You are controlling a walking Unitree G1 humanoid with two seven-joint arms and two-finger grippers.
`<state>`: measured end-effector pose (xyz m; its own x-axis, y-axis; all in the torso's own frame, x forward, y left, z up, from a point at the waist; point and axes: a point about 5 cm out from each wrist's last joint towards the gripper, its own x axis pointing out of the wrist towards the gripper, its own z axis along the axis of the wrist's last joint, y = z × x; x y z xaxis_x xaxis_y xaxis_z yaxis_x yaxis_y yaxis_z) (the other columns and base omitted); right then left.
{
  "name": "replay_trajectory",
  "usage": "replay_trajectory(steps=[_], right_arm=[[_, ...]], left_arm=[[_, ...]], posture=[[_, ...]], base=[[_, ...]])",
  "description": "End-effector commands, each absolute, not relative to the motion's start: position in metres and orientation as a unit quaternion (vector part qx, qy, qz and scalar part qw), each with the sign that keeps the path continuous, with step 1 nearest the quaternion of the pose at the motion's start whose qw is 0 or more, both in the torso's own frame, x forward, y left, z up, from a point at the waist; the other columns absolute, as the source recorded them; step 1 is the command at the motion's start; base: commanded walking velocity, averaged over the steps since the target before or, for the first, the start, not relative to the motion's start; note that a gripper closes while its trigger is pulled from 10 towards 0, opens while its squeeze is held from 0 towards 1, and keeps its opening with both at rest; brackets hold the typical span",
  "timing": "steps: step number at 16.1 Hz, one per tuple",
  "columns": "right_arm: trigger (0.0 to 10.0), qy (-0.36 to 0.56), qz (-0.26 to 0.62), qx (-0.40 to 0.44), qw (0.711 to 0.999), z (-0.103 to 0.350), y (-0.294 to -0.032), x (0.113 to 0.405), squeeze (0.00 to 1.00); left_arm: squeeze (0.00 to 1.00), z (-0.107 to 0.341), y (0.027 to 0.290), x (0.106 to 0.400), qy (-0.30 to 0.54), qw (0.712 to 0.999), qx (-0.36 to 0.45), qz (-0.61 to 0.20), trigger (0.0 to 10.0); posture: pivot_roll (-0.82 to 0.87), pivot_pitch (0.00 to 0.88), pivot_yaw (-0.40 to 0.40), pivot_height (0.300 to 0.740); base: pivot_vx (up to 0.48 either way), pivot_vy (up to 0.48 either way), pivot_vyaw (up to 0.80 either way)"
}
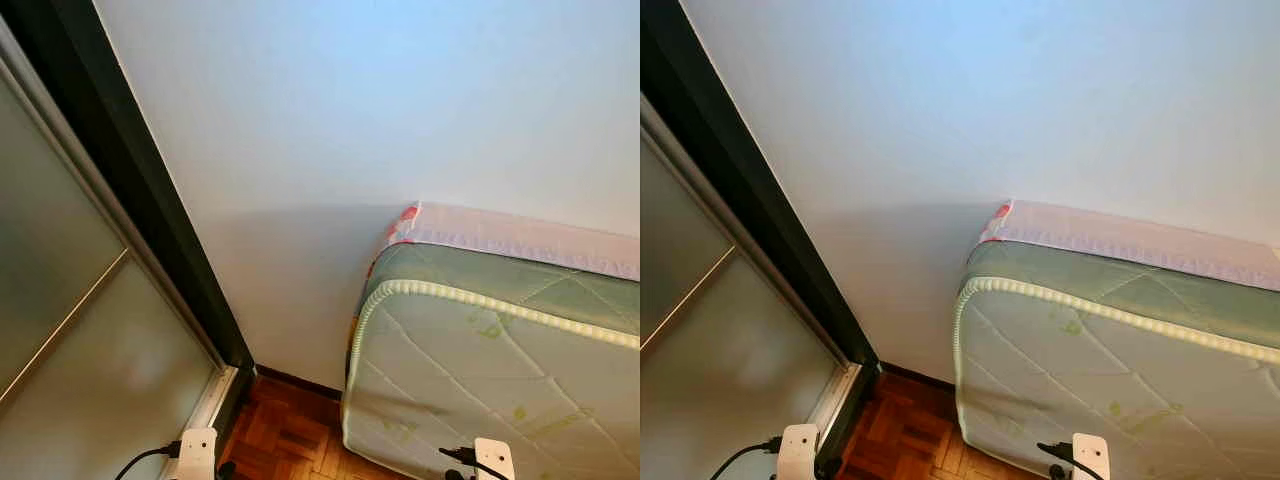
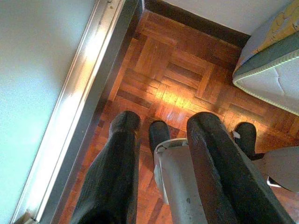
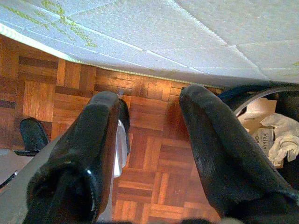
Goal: Clean up the room
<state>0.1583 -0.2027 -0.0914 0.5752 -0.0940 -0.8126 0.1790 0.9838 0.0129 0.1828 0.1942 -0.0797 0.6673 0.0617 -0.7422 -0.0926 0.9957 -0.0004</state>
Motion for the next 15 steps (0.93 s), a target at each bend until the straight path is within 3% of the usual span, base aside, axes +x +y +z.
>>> replay_trajectory(steps=[1, 8, 15], right_arm=[[10.0, 0.499, -0.095, 0.098, 0.856, -0.0920, -0.2397, 0.1397, 0.00], [10.0, 0.502, -0.084, 0.094, 0.855, -0.0934, -0.2341, 0.1397, 0.00], [10.0, 0.503, -0.086, 0.094, 0.855, -0.0934, -0.2344, 0.1396, 0.00]], left_arm=[[0.00, -0.0796, 0.2340, 0.1708, 0.450, 0.892, -0.010, 0.050, 10.0], [0.00, -0.0781, 0.2341, 0.1744, 0.447, 0.893, -0.013, 0.054, 10.0], [0.00, -0.0777, 0.2332, 0.1760, 0.446, 0.893, -0.013, 0.054, 10.0]], posture=[[0.02, 0.000, 0.023, 0.740], [0.03, 0.000, 0.019, 0.740], [0.02, 0.000, 0.013, 0.740]], base=[[0.000, 0.000, 0.00], [0.000, 0.000, 0.00], [-0.313, 0.000, 0.00]])
